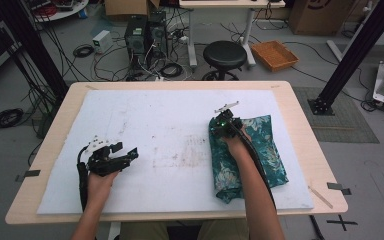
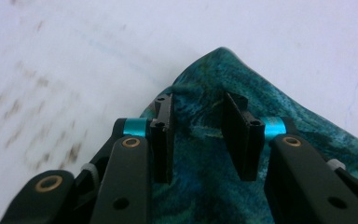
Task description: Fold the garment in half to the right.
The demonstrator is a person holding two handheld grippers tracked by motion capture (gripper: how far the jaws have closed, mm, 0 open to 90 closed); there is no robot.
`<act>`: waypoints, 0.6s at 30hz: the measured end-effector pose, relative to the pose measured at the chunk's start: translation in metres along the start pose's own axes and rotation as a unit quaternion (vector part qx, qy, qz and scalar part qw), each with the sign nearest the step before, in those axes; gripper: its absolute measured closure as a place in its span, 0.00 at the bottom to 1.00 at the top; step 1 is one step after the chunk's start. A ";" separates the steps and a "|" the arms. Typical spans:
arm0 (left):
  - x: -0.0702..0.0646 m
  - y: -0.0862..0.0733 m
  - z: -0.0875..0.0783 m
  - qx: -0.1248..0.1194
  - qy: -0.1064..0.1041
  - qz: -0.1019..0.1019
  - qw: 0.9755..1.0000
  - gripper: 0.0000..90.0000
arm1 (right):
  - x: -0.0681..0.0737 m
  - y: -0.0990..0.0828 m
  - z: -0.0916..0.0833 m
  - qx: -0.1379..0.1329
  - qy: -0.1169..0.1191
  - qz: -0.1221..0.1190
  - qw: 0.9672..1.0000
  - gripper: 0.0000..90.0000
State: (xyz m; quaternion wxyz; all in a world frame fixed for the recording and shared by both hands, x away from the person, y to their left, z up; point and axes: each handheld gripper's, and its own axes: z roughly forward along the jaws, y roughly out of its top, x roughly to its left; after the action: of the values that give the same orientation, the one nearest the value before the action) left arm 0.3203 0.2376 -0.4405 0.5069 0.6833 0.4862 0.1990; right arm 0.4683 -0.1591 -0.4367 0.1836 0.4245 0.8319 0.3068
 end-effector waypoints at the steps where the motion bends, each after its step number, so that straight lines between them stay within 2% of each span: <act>1: 0.000 0.000 0.000 0.001 0.000 -0.001 1.000 0.32 | 0.000 0.002 0.001 0.000 -0.002 0.004 1.000 0.72; 3: 0.000 -0.001 0.001 0.003 -0.001 -0.001 1.000 0.32 | -0.002 0.003 0.002 0.001 0.003 0.003 1.000 0.71; 5: 0.000 -0.001 0.001 0.006 -0.002 0.002 1.000 0.32 | -0.007 0.001 -0.002 -0.002 0.020 0.015 1.000 0.67; 8: 0.000 -0.001 0.002 0.006 -0.002 0.002 1.000 0.32 | -0.016 -0.001 -0.018 -0.035 0.021 0.034 0.999 0.66; 10: -0.001 -0.001 0.002 0.006 -0.001 0.004 1.000 0.32 | -0.026 -0.004 -0.034 -0.063 0.006 0.048 0.997 0.65; 12: -0.002 -0.001 0.001 0.004 0.000 0.003 1.000 0.32 | -0.040 -0.012 -0.053 -0.080 -0.033 0.067 0.994 0.62; 14: -0.001 -0.001 0.001 0.004 0.001 0.003 1.000 0.32 | -0.053 -0.022 -0.066 -0.085 -0.076 0.079 0.990 0.60; 15: -0.001 -0.001 0.000 0.004 0.000 0.003 1.000 0.32 | -0.060 -0.029 -0.073 -0.084 -0.103 0.089 0.987 0.60; 16: -0.001 -0.001 0.000 0.002 0.000 0.002 1.000 0.32 | -0.070 -0.038 -0.080 -0.080 -0.137 0.104 0.982 0.60; 18: -0.001 -0.001 0.000 0.002 -0.001 0.002 1.000 0.32 | -0.082 -0.052 -0.086 -0.071 -0.159 0.124 0.977 0.60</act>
State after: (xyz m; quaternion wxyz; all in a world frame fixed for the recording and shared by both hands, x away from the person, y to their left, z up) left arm 0.3197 0.2365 -0.4409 0.5060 0.6852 0.4848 0.1986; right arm 0.4356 -0.2801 -0.4037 0.3034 0.5537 0.7092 0.3137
